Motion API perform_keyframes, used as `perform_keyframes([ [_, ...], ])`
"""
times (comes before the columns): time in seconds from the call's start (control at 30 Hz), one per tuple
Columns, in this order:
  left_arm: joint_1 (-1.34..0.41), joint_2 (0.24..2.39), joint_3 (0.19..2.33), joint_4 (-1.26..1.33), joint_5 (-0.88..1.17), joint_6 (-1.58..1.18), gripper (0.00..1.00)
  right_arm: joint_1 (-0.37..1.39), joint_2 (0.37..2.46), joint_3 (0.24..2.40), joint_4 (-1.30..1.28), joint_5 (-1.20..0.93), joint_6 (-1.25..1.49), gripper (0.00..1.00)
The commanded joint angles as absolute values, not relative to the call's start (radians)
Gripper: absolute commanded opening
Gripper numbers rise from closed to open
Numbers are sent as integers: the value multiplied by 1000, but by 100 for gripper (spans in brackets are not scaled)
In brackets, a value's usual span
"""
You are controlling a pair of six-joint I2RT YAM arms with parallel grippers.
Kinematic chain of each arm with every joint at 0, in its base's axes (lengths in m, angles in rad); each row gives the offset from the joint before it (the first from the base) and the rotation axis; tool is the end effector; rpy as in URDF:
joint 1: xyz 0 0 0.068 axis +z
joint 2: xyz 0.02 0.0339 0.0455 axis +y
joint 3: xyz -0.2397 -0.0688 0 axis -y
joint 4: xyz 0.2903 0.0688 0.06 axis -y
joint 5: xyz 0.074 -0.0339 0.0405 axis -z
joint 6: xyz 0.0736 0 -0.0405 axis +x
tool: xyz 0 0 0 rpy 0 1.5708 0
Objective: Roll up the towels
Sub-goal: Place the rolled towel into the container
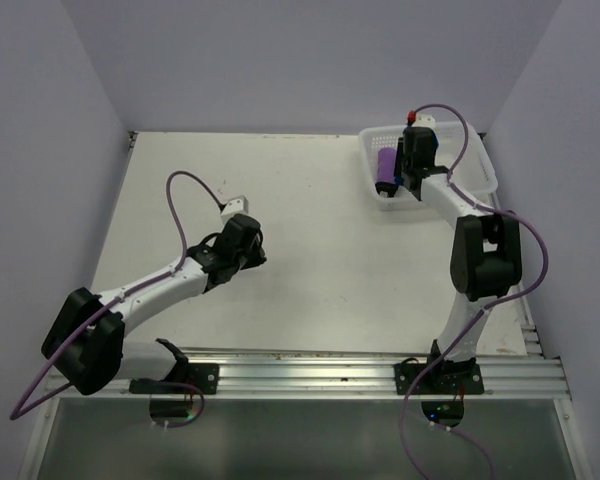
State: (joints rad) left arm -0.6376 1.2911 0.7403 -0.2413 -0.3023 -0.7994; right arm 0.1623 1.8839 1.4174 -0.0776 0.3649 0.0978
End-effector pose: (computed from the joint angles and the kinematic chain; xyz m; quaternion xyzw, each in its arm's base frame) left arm 0.2814 -0.1812 0.1404 -0.1309 0.9070 -0.1421 0.3742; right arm 0.4999 0.0552 0.1907 0.0614 0.8591 -0.0941 0.4994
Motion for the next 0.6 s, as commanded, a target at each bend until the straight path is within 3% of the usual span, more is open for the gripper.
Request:
perform_keyframes([
  [0.0,-630,1310,795,-186,-296,-775,26,106,1896,1411,29,290,155,2],
  [0.43,-630,1324,805,-201,-310,-765,26,32,2083,1477,3,66,123,6],
  [0.57,-629,1328,807,-203,-318,-765,26,18,2118,1511,-37,48,118,12],
])
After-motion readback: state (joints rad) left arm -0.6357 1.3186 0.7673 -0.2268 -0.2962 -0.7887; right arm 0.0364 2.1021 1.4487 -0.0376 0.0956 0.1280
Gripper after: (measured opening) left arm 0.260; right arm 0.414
